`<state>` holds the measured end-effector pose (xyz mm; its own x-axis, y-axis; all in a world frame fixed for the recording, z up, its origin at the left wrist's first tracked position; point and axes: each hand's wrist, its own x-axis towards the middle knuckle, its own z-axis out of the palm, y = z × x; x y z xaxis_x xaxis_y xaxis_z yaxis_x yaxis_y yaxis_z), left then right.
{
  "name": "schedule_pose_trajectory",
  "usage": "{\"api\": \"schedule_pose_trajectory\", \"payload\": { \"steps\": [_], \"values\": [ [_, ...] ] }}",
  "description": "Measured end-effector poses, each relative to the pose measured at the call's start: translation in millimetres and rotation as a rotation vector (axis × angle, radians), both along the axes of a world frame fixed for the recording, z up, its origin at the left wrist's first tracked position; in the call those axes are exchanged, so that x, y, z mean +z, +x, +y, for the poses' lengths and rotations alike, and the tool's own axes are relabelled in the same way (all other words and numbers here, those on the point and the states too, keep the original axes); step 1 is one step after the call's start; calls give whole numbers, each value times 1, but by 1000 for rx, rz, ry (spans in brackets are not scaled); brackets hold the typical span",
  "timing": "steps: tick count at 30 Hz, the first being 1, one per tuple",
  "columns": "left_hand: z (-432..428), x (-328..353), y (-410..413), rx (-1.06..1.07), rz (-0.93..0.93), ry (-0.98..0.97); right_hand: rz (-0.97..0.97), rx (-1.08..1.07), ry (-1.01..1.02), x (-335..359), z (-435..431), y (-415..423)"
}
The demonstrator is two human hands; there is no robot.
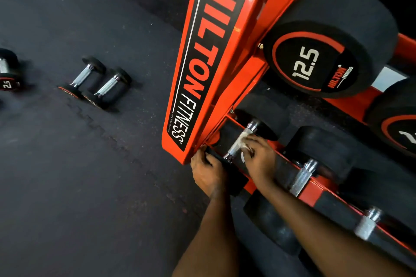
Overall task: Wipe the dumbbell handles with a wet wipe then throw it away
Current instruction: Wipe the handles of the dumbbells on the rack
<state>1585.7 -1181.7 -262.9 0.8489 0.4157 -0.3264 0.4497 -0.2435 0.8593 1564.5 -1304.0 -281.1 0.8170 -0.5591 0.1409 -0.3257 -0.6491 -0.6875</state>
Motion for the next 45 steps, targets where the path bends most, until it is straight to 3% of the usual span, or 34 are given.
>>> {"api": "schedule_pose_trajectory", "payload": {
  "steps": [3, 7, 9, 12, 14, 18, 23, 25, 28, 33, 36, 39, 42, 45],
  "values": [
    [-1, 2, 0, -15, -1, 11, 97, -363, 332, -21, 15, 3],
    [0, 2, 1, -14, -4, 3, 374, -358, 578, -67, 13, 5],
    [0, 2, 1, -23, -7, 9, 312, -422, 752, -57, 10, 13],
    [1, 0, 2, -28, -27, 11, 46, -526, 971, -26, 4, 33],
    [0, 0, 2, -29, -19, 19, 27, -454, 1026, -12, 12, 33],
    [0, 1, 0, -21, -9, 0, 315, -227, 1081, -11, 17, 15],
    [0, 0, 2, -20, -13, -1, 201, -206, 1145, -6, 6, 31],
    [-1, 1, 2, -17, -24, 1, 294, -220, 1219, -12, 11, 27],
    [0, -2, 1, -28, -28, 3, 436, -149, 1109, -19, 4, 24],
    [1, -4, 3, -23, -35, -3, 296, -509, 861, -19, -3, 35],
    [0, -5, 2, -24, -36, 6, 312, -506, 728, -8, 21, 30],
    [2, -4, 2, -32, -37, -1, 207, -497, 652, -5, 42, 22],
    [0, 0, 1, -28, -51, -15, 97, -613, 630, -9, 32, 36],
    [0, 0, 2, -35, -57, -15, 144, -709, 504, 1, 22, 52]
  ]
}}
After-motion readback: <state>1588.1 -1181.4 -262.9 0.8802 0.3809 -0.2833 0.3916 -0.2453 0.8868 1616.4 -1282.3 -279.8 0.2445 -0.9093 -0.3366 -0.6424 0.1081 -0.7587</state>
